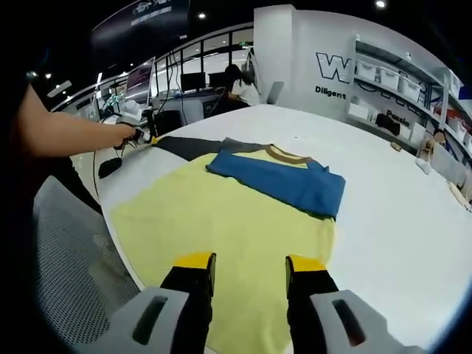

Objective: Fold the garment on the visible template until the final outline fits inside the template.

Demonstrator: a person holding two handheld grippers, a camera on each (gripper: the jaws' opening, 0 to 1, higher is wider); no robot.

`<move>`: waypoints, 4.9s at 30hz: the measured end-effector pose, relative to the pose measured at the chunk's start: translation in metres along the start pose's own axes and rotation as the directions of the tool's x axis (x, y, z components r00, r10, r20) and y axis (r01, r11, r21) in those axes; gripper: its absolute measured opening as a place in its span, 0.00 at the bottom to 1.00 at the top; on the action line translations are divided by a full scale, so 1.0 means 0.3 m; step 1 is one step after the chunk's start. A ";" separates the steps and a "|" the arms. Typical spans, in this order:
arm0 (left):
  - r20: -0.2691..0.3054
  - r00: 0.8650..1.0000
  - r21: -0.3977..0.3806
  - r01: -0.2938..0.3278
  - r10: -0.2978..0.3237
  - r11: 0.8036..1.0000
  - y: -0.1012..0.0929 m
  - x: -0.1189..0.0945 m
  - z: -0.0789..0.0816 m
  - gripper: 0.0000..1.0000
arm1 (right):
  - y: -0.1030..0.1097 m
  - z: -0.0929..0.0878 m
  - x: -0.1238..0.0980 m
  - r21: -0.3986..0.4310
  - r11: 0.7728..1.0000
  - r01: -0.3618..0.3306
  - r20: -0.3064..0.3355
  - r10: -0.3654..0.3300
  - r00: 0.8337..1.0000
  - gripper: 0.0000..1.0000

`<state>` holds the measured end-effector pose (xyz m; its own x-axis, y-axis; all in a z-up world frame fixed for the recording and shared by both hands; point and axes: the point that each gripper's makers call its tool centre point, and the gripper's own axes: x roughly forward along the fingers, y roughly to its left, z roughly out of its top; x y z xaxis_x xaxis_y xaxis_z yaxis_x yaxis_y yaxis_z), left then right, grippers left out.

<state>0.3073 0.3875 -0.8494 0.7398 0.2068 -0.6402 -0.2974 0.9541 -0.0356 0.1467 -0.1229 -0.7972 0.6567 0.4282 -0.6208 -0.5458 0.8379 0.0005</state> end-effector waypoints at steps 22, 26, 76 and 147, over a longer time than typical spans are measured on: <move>0.011 1.000 0.054 0.018 -0.018 0.998 -0.024 0.012 0.007 0.10 | -0.004 0.001 0.000 0.004 1.000 0.003 0.002 -0.003 1.000 0.34; 0.012 1.000 0.079 0.012 -0.013 0.997 -0.020 0.014 0.012 0.06 | -0.007 0.001 0.000 0.005 1.000 0.006 0.003 -0.006 1.000 0.34; 0.210 0.978 0.064 -0.011 -0.003 0.998 -0.083 -0.167 0.221 0.00 | -0.004 0.017 -0.007 0.000 1.000 0.005 0.024 -0.005 1.000 0.33; 0.048 0.698 0.536 0.586 -0.715 0.608 -1.505 -0.483 0.098 0.00 | -0.033 0.037 -0.030 0.038 0.999 0.010 0.068 -0.013 0.998 0.33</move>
<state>0.3522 -0.0669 -0.7180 0.7577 -0.5273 -0.3845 0.5763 0.8171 0.0151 0.1519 -0.1312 -0.7830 0.6974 0.4394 -0.5662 -0.5187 0.8546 0.0242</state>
